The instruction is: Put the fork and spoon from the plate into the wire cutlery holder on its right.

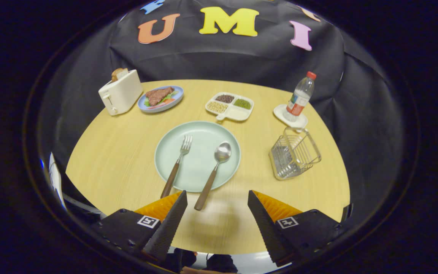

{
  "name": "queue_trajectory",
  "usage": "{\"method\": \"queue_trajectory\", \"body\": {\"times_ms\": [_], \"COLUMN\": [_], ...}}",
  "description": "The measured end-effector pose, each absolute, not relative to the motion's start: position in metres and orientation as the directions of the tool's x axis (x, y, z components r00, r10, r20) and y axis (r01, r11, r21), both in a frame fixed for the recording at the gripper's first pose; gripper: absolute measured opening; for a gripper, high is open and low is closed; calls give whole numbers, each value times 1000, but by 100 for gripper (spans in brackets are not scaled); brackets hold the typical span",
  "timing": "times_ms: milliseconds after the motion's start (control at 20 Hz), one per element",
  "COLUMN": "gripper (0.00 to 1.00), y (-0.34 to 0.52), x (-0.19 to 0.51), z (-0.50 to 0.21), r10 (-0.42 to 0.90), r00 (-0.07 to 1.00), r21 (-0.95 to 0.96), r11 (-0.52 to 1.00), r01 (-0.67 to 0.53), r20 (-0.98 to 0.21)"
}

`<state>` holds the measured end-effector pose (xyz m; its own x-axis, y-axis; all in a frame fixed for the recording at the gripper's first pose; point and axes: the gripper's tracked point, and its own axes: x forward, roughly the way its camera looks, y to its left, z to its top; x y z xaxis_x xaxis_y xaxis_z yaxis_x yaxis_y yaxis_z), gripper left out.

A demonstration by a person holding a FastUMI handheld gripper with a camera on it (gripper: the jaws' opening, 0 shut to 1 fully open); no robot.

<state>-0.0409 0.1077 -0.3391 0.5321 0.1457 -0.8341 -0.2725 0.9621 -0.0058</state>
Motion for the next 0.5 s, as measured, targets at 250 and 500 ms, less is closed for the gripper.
{"method": "queue_trajectory", "body": {"times_ms": [250, 500], "gripper": [96, 94], "y": [105, 98], "x": [-38, -37], "z": [-363, -388], "r10": [110, 28], "r00": [442, 342], "r21": [-8, -55], "r11": [966, 972], "r01": [-258, -229], "r20": [-890, -939]}}
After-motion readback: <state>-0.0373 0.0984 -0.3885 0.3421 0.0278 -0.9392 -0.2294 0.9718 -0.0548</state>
